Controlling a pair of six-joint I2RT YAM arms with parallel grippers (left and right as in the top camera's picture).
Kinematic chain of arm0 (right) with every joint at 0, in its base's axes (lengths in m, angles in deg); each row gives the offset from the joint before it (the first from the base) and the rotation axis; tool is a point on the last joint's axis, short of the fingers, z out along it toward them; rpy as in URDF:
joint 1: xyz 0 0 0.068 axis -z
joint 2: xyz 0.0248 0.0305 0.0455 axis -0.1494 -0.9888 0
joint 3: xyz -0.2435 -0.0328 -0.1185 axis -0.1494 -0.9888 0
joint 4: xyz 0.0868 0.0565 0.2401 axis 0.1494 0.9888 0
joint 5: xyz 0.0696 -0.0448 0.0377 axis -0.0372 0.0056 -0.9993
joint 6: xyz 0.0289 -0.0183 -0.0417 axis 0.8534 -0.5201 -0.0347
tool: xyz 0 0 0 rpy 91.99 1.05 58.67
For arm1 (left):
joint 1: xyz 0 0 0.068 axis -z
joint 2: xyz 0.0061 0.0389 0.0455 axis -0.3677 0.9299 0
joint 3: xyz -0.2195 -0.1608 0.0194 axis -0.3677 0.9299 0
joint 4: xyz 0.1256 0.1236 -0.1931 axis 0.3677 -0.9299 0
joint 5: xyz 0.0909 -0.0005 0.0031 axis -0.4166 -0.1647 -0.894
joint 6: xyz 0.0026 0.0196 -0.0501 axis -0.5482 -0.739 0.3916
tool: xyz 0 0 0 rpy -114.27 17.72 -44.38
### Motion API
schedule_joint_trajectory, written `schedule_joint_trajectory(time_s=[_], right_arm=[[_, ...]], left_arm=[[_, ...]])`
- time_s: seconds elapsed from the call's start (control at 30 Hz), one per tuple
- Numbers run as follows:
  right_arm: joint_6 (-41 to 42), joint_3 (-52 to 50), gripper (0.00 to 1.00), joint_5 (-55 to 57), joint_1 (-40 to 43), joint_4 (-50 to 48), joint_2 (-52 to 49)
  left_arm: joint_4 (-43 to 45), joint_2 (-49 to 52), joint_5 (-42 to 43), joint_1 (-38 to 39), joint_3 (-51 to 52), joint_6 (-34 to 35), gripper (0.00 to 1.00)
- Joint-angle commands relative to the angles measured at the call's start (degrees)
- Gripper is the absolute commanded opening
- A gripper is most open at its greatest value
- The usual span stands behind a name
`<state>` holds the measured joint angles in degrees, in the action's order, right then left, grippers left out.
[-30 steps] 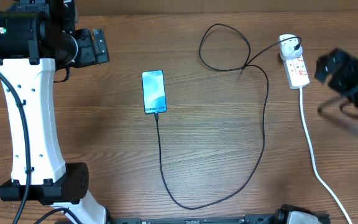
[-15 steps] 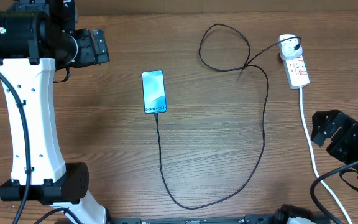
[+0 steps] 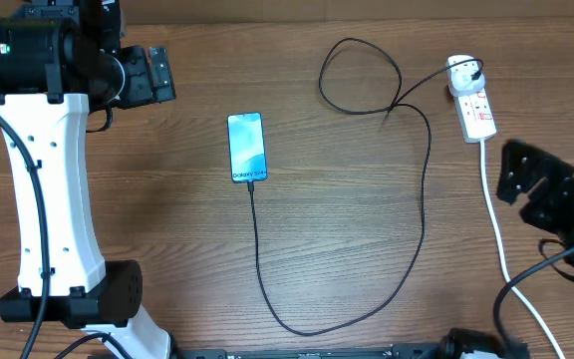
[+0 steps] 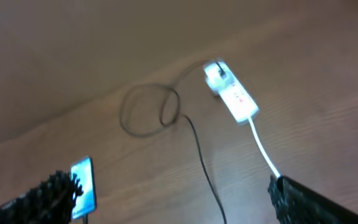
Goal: Plug charger to phone and switch on socket
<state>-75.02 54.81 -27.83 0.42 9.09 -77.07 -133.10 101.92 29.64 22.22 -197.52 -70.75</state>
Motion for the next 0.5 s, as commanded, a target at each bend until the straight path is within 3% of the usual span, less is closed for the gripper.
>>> schedule_joint_trajectory(time_s=[0.0,0.47], right_arm=[[-0.24,-9.77,1.00,2.99,-2.73,-8.55,7.02],[-0.15,-56.74,1.00,3.52,-5.88,-55.74,32.24]], left_arm=[[0.22,-1.40,-0.81,0.13,0.07,0.15,1.00],[0.22,-1.42,-0.81,0.13,0.07,0.15,1.00]])
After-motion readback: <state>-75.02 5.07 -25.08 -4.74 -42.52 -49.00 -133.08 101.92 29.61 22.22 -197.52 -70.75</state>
